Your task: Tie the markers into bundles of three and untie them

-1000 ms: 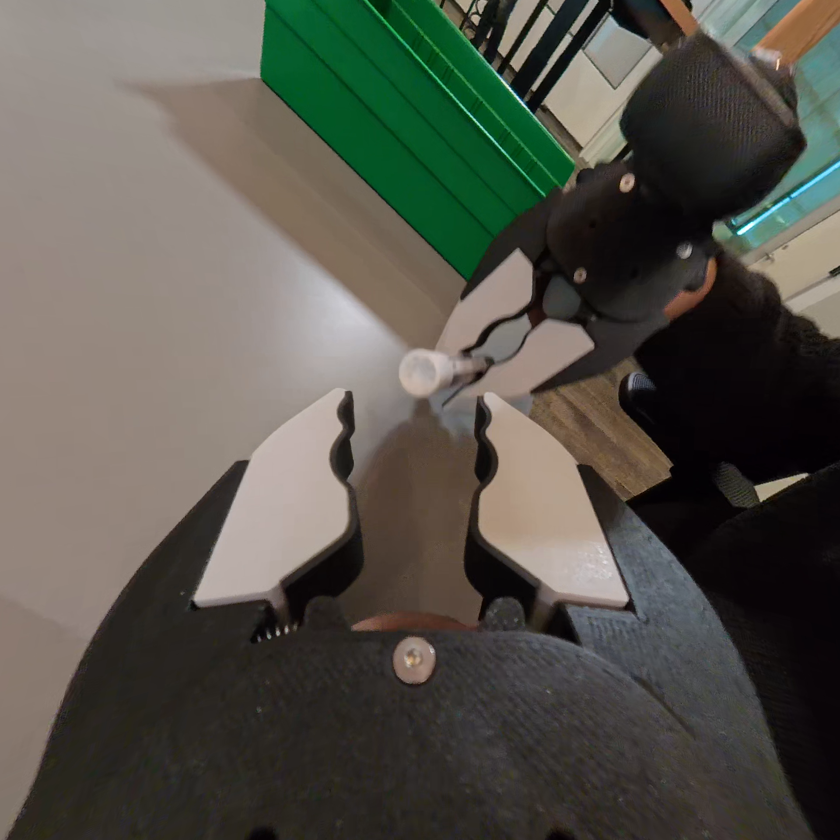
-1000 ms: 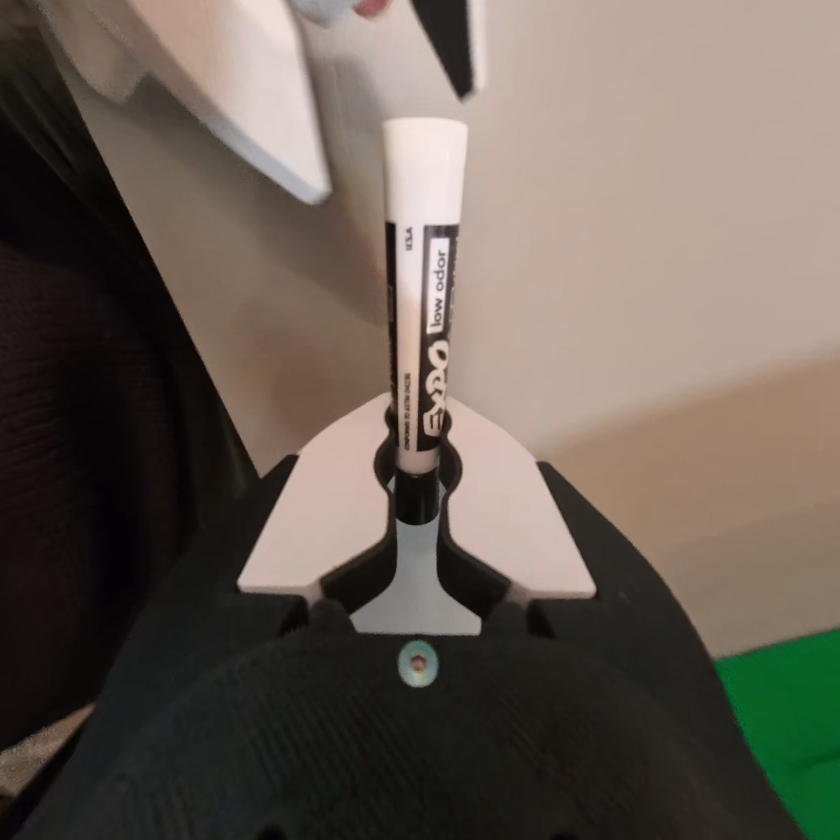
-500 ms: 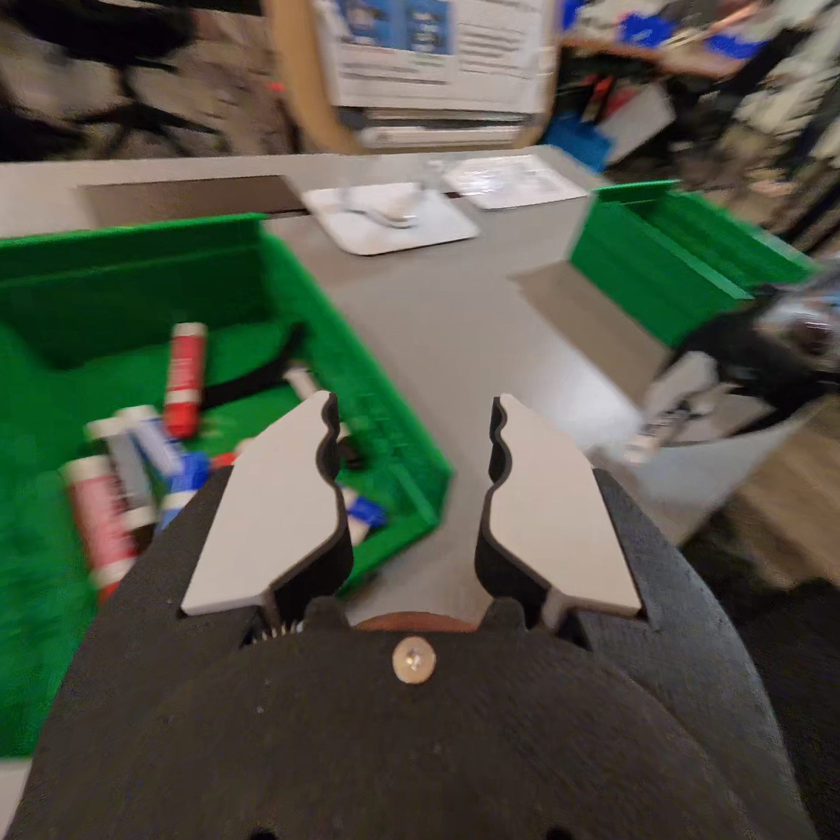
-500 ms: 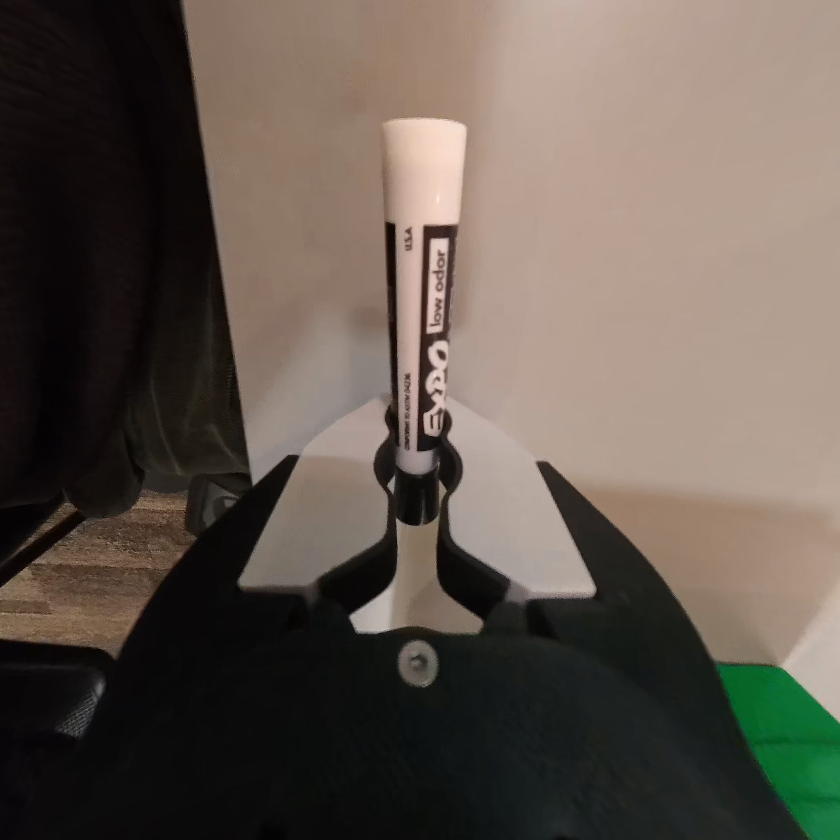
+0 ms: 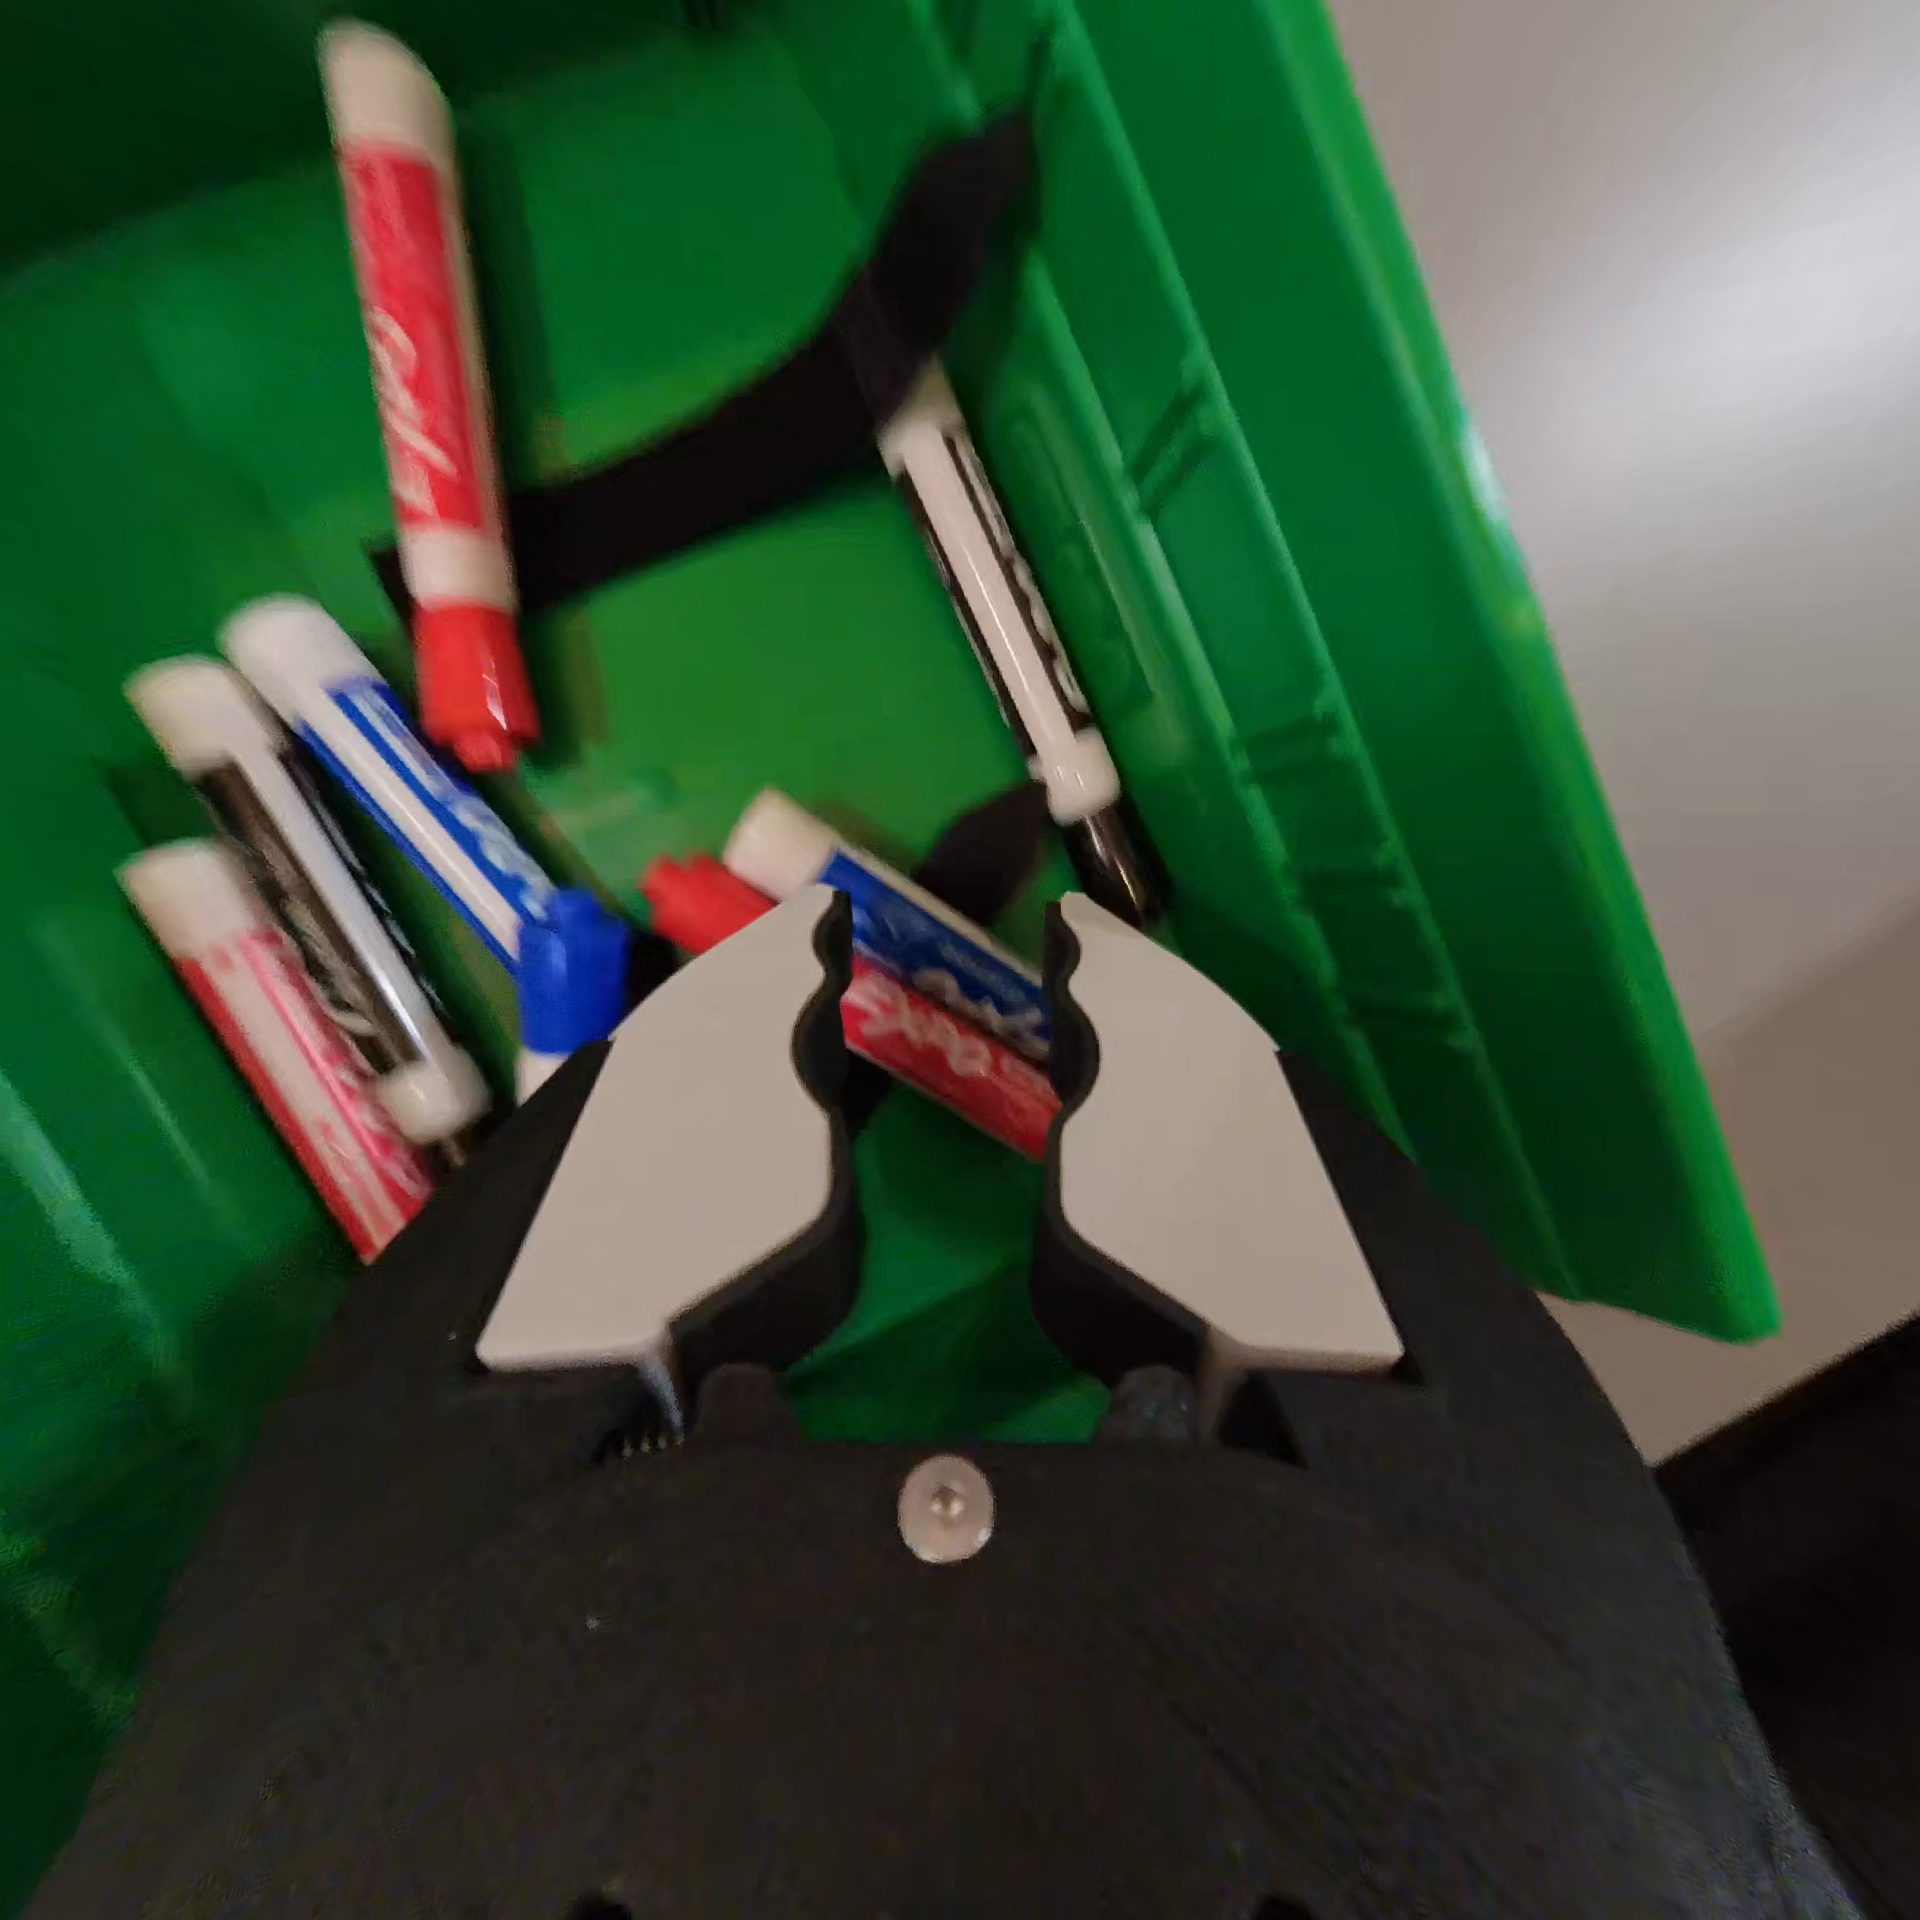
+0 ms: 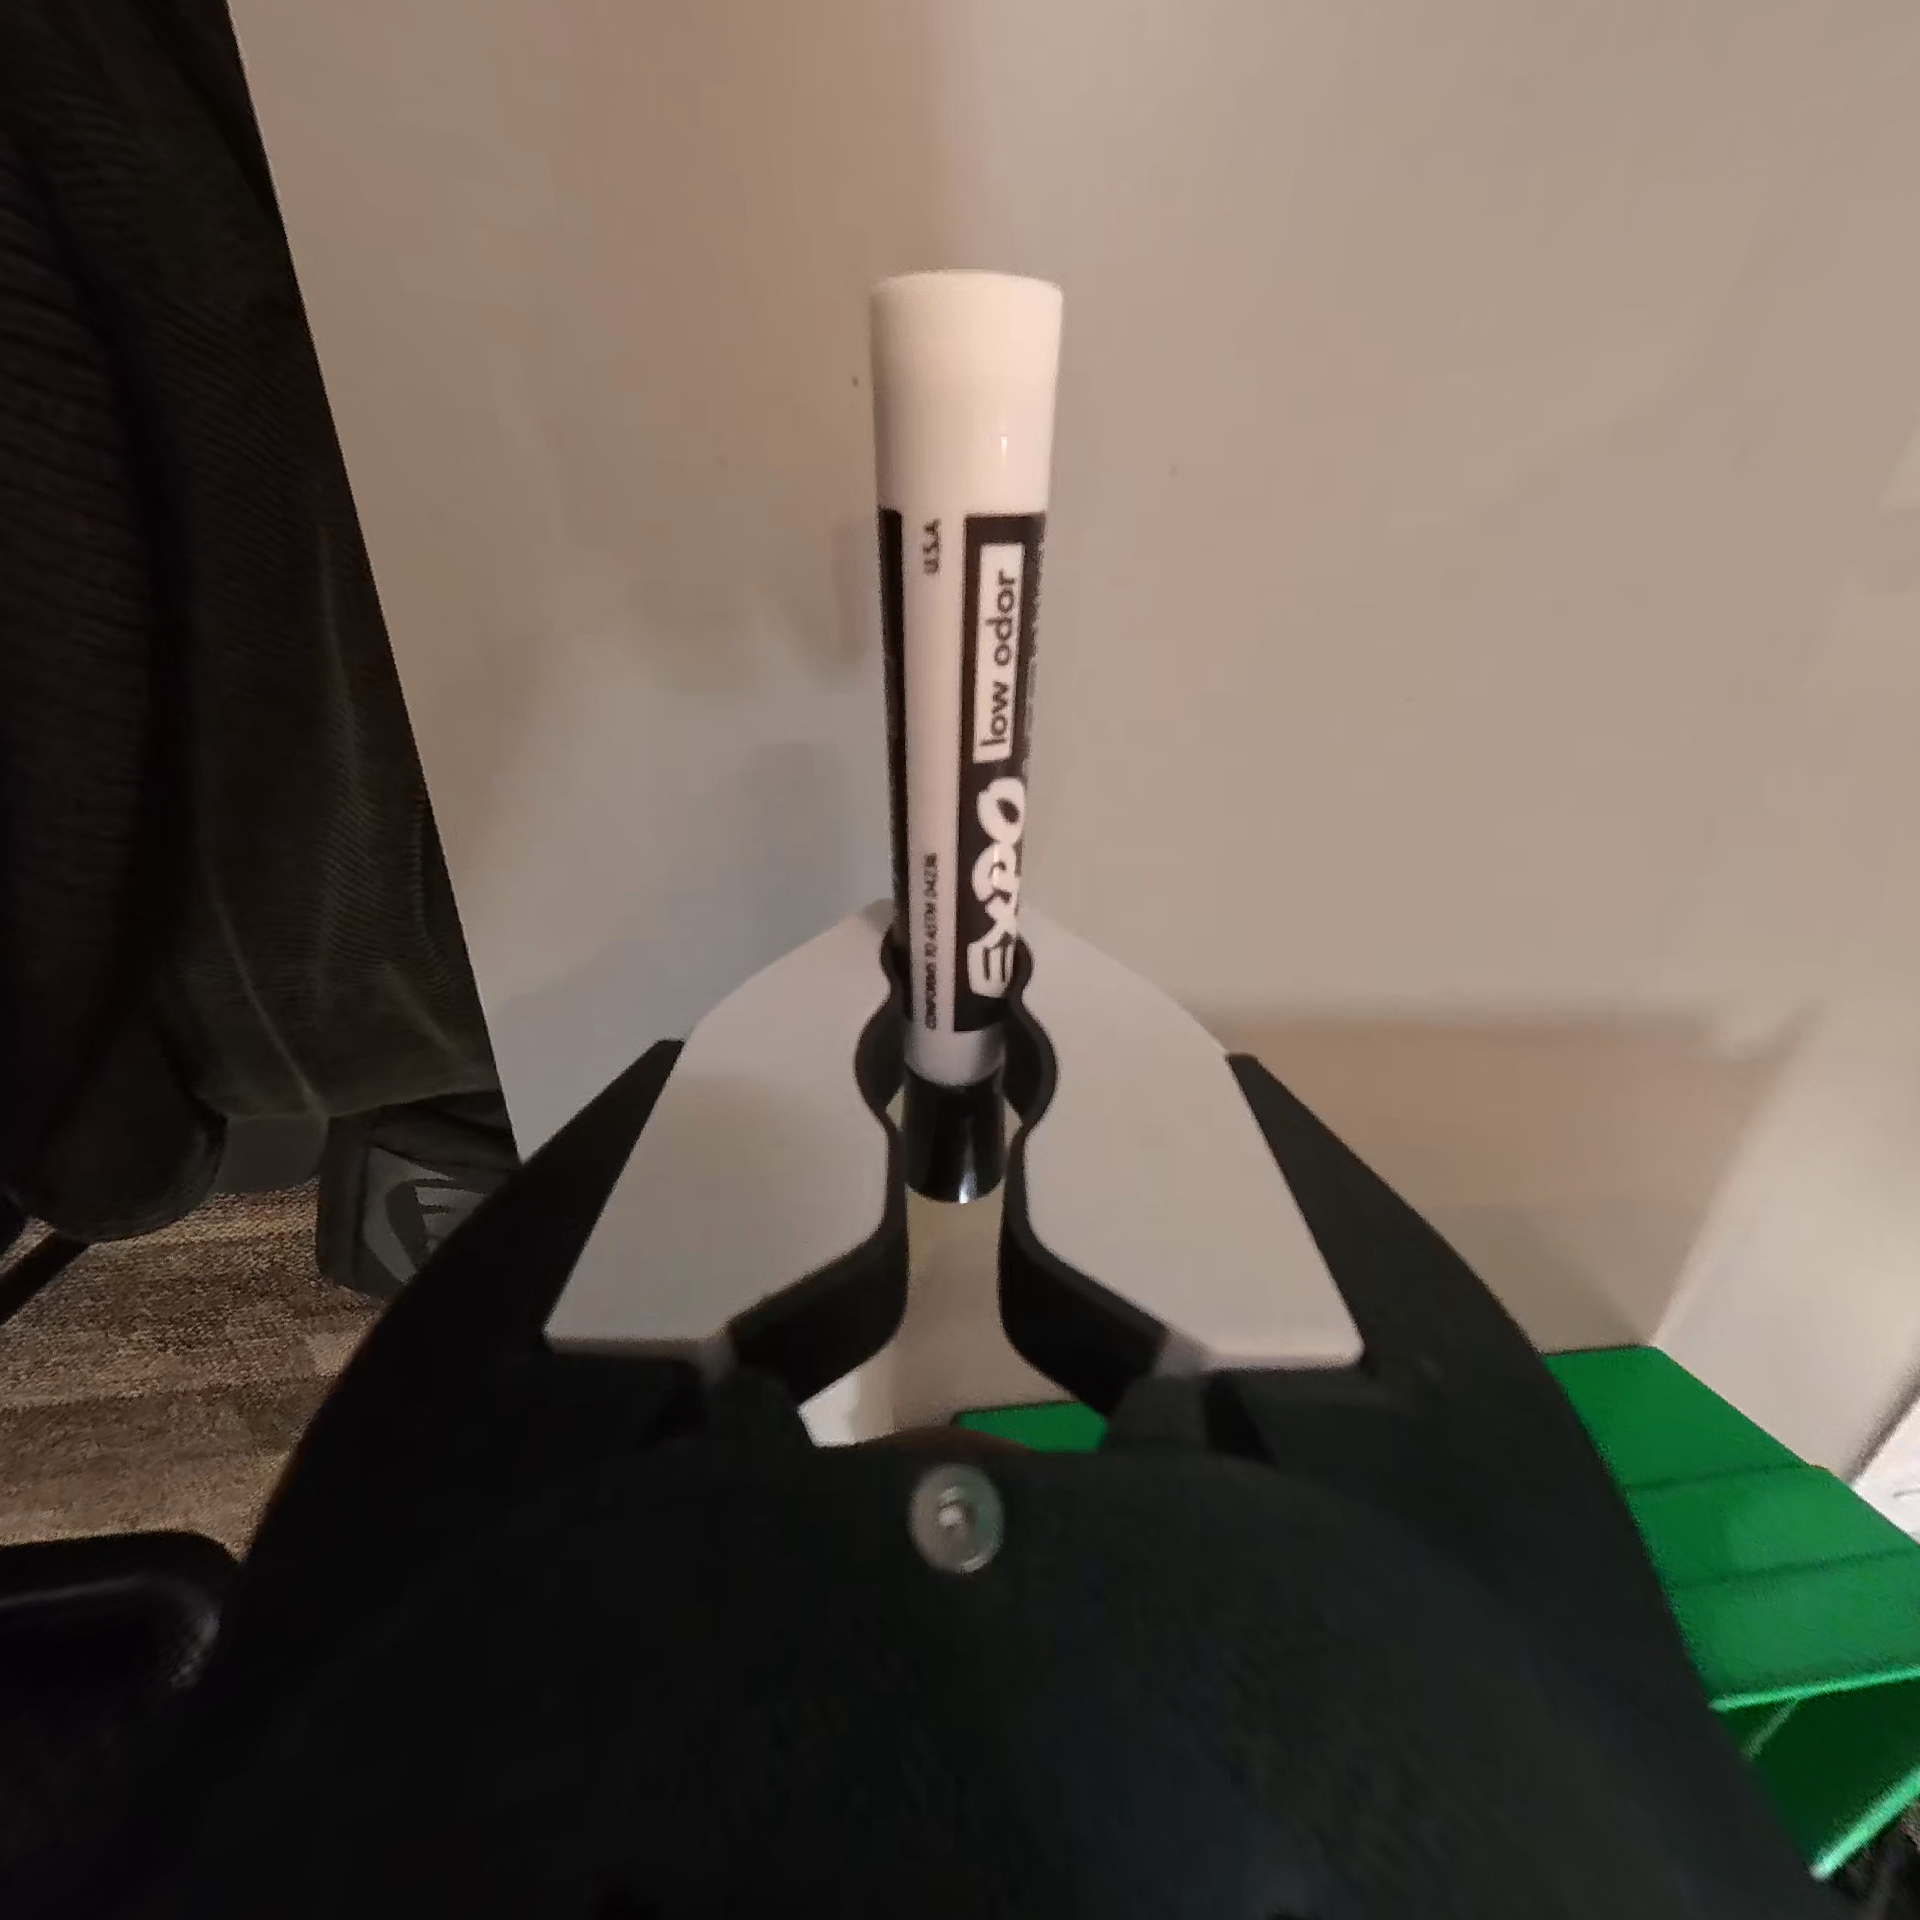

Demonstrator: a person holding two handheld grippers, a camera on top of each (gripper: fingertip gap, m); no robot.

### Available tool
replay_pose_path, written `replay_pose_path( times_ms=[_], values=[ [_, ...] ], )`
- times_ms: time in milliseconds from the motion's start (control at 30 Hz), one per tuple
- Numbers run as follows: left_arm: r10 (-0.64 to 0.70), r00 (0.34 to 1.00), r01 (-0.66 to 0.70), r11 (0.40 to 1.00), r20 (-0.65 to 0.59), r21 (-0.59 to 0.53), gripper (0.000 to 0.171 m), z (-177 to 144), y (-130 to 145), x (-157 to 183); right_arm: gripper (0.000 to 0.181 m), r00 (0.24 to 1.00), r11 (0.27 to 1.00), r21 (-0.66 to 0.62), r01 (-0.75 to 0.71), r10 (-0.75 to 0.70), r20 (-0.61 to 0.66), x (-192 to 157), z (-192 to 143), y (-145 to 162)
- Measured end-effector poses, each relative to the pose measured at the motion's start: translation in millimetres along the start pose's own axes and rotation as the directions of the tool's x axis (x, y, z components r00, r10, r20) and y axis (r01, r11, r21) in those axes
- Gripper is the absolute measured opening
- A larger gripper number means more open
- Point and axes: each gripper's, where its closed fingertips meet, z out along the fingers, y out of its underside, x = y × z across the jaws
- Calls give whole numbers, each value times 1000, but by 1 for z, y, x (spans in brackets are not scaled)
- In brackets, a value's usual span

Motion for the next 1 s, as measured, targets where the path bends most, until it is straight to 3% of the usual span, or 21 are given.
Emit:
replay_pose_path(
  times_ms=[67,133,167,267,333,400,500,567,667,1000],
  values=[
    [103,993,-100,993,-50,57,36,-3,-19,2,14,1000,1000,2,-3,3,1,0,0,0],
    [307,946,-306,952,-100,23,37,-5,-23,6,14,1000,1000,-11,-2,2,-8,1,0,3],
    [447,890,-450,893,-94,-13,37,-6,-22,2,14,1000,1000,-16,-2,2,-16,1,-1,4],
    [797,604,-781,592,2,-199,31,-11,-21,-32,14,1000,1000,-3,-5,5,-12,1,-3,4],
    [880,469,-855,430,-75,-290,19,-14,-15,-36,14,1000,1000,-1,-13,13,-6,2,-2,5],
    [919,359,-902,295,-165,-316,21,-14,-7,-32,14,1000,1000,-17,-12,12,-18,4,0,8],
    [946,236,-931,154,-223,-330,21,-4,-5,-29,14,999,999,-35,3,-4,-32,5,1,8],
    [941,223,-932,130,-254,-338,20,7,-3,-27,14,999,1000,-24,7,-8,-31,4,-1,4],
    [927,250,-926,144,-280,-350,21,20,0,-24,14,999,1000,-3,14,-14,-51,7,-5,-1],
    [881,307,-935,208,-361,-288,21,12,12,-21,14,999,1000,-13,-24,23,-36,11,0,12]
  ],
)
